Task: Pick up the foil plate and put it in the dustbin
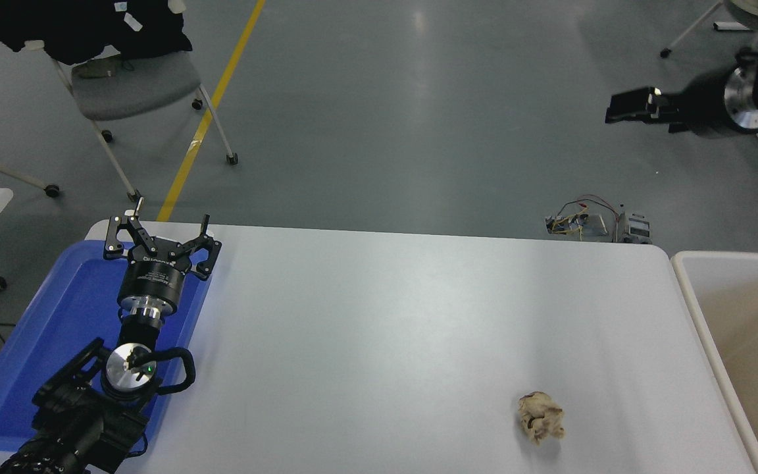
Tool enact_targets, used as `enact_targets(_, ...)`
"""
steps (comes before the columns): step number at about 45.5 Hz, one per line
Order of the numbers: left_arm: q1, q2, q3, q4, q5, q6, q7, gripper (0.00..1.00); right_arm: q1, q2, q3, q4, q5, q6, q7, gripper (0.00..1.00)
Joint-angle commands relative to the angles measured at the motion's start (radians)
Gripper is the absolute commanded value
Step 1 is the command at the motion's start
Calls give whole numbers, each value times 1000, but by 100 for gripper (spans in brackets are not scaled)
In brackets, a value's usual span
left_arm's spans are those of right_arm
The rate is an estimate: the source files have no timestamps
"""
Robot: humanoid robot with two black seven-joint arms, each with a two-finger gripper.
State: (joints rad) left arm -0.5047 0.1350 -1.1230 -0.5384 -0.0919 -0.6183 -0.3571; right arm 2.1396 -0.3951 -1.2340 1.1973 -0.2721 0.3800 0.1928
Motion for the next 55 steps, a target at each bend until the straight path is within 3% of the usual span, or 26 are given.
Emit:
enact_targets(1, 0, 0, -1, 0, 0, 0, 0, 100, 135, 61, -27, 183, 4, 94, -1, 100)
enact_targets(21, 0, 0, -1, 0, 0, 0, 0, 100, 171, 58, -45, 304, 34, 183, -6, 100)
enact_targets(33, 0, 0, -1, 0, 0, 0, 0, 100, 74, 88, -59, 295, 174, 128, -124, 100)
enact_targets(55, 0, 0, 0, 0, 0, 0, 0, 100, 42, 90, -58, 294, 179, 135, -156, 100)
